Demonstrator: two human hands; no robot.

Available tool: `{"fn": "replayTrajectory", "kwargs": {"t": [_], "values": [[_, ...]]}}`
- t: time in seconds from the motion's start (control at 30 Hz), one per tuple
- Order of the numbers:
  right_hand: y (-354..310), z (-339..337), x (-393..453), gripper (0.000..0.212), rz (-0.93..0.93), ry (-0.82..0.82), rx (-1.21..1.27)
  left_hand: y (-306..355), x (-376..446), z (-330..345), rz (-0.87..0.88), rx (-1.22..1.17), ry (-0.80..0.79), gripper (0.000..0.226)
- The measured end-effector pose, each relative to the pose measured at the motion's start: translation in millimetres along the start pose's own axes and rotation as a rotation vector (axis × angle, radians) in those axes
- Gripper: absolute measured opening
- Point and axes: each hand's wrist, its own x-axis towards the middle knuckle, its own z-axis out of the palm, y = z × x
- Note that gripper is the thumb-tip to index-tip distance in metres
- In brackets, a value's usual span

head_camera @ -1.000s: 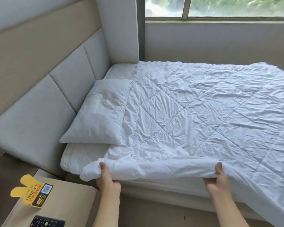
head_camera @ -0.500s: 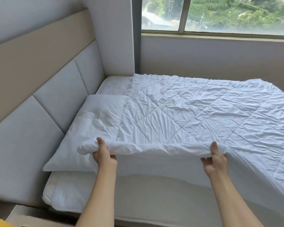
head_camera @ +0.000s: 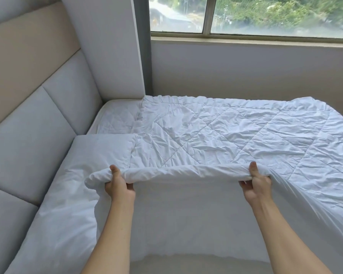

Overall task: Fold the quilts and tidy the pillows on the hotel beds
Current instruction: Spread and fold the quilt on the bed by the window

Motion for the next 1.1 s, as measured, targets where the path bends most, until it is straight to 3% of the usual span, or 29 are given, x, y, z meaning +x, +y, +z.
{"fn": "replayTrajectory", "kwargs": {"t": [0.1, 0.33, 0.6, 0.73, 0.83, 0.93, 1.03, 1.1], "values": [[0.4, 26.1, 46.4, 0.025, -0.017, -0.014, -0.029, -16.6, 33.3, 32.2, -0.002, 0.006, 0.020, 0.048], [4.9, 74.7, 156.5, 0.016, -0.021, -0.022, -0.095, -52.1, 93.5, 116.1, 0.031, 0.054, 0.028, 0.032], [36.3, 112.2, 267.5, 0.019, 0.017, -0.048, -0.224, -93.7, 177.8, 192.7, 0.072, 0.154, 0.131, 0.038], [53.5, 136.1, 312.8, 0.030, 0.014, -0.060, -0.234, -107.6, 220.9, 214.3, 0.058, 0.158, 0.067, 0.037], [76.1, 135.3, 343.9, 0.017, 0.054, -0.066, -0.341, -123.6, 252.6, 214.6, 0.060, 0.127, 0.033, 0.025], [113.5, 123.8, 363.2, 0.010, 0.072, -0.247, -0.707, -166.0, 288.2, 186.5, 0.185, 0.539, -0.054, 0.029], [163.5, 115.9, 376.0, 0.056, -0.045, -0.438, -1.185, -222.8, 312.0, 133.2, 0.419, 1.416, -0.302, 0.074], [202.7, 109.7, 375.1, 0.068, -0.170, -0.523, -1.496, -248.0, 316.3, 101.5, 0.585, 1.845, -0.379, 0.082]]}}
